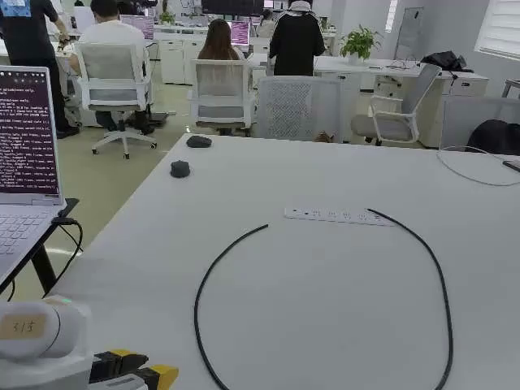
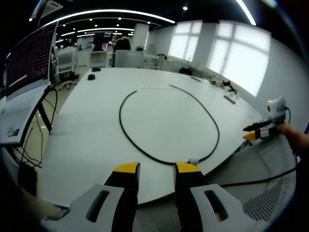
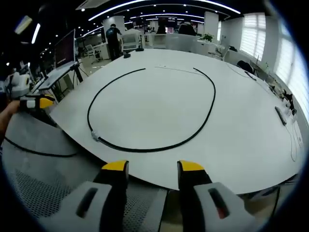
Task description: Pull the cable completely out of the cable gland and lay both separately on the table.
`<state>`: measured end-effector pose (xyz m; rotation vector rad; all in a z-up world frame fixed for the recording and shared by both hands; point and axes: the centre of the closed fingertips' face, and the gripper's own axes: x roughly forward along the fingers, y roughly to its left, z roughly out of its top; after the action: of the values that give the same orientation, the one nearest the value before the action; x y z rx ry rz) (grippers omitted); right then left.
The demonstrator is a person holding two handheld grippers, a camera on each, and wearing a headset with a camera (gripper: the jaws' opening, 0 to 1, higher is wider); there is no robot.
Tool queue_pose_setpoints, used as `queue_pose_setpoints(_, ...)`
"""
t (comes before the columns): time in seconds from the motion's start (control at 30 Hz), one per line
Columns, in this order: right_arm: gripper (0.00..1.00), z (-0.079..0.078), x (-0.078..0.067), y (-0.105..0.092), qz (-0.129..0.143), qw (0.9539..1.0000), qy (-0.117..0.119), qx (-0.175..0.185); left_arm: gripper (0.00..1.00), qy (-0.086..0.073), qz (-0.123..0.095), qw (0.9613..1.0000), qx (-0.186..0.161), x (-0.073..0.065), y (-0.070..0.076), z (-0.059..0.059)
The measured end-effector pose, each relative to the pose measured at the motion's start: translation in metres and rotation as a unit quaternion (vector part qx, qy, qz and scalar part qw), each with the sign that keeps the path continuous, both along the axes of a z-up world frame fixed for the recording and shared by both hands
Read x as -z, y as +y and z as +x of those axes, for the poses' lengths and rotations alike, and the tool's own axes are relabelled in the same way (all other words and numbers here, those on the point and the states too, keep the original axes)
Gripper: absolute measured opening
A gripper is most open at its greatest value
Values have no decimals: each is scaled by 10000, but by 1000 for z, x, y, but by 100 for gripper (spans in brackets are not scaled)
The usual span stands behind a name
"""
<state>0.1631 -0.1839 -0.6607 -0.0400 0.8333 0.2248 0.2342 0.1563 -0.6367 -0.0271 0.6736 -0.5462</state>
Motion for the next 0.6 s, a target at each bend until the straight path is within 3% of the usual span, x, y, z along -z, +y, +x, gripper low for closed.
queue_pose_setpoints(0.2,42,0,0,0,2,10000,-2,13,38,-23,47,10000,-52,0,2,1)
queue_pose_setpoints(0.6,42,0,0,-1,3,10000,4,16,39,-13,69,10000,-57,0,2,0)
